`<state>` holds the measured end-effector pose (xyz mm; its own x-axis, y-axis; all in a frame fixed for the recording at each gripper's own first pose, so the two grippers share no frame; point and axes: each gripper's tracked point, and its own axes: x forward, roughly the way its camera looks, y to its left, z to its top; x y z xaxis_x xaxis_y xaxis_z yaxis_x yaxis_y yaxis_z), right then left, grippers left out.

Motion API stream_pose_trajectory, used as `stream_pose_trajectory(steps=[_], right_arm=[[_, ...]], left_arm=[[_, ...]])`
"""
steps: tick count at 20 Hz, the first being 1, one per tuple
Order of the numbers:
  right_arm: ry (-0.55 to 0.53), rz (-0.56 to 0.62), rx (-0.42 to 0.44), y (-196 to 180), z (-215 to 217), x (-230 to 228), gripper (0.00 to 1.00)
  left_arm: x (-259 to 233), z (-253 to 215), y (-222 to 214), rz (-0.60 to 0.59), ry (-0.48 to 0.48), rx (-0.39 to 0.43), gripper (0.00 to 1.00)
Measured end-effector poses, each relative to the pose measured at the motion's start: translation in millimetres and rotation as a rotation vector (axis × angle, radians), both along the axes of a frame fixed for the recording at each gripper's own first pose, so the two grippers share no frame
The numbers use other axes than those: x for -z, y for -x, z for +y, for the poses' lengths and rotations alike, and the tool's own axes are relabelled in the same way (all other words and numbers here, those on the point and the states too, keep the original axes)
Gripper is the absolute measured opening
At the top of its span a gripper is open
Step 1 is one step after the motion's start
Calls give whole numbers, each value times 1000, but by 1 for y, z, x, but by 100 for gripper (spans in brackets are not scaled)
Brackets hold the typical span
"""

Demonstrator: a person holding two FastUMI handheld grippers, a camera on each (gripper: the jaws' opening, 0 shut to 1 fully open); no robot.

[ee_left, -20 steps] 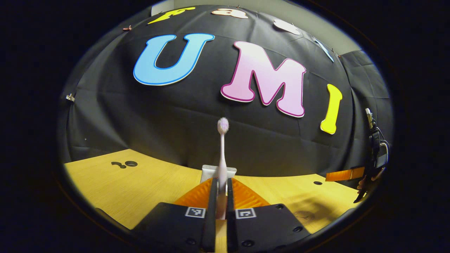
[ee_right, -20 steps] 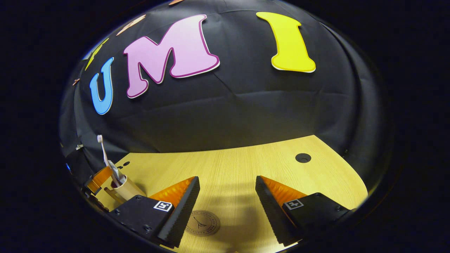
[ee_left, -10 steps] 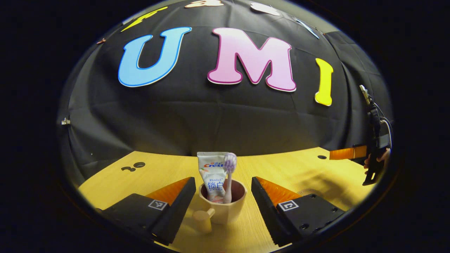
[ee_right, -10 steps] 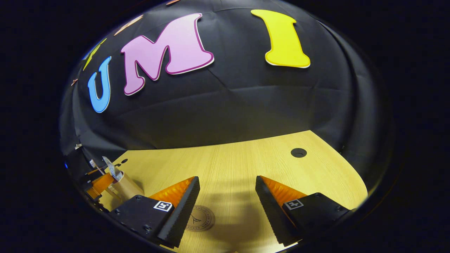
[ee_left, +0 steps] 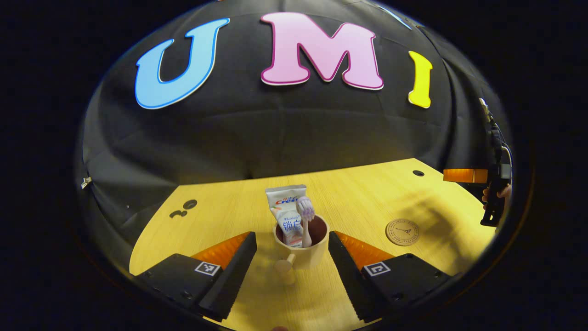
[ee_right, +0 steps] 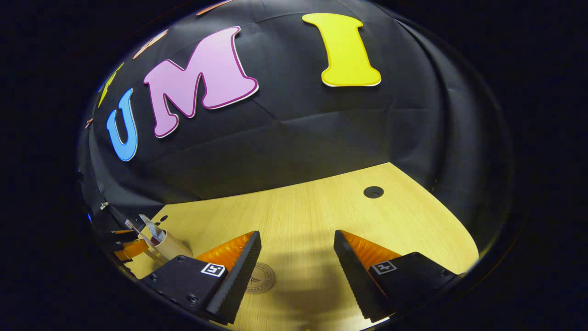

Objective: Put the toothbrush and toothpaste on the desktop into the cup, then pick up the cup and place it on the coaster on the desktop.

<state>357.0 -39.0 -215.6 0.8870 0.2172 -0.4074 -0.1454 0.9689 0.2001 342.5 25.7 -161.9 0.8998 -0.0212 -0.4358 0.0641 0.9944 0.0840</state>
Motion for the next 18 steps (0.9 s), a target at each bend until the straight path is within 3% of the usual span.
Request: stream_pose_trajectory(steps=[4,12,18], right_arm=[[2,52,42,15,-28,-1,98],[25,27,139,41,-97,-34,98],[37,47,268,69,-166,-30,98]], left_arm=[[6,-1,2,142,-57,44,98],[44,9,4,454,-77,69,98],[73,7,-4,627,-82,107,98]])
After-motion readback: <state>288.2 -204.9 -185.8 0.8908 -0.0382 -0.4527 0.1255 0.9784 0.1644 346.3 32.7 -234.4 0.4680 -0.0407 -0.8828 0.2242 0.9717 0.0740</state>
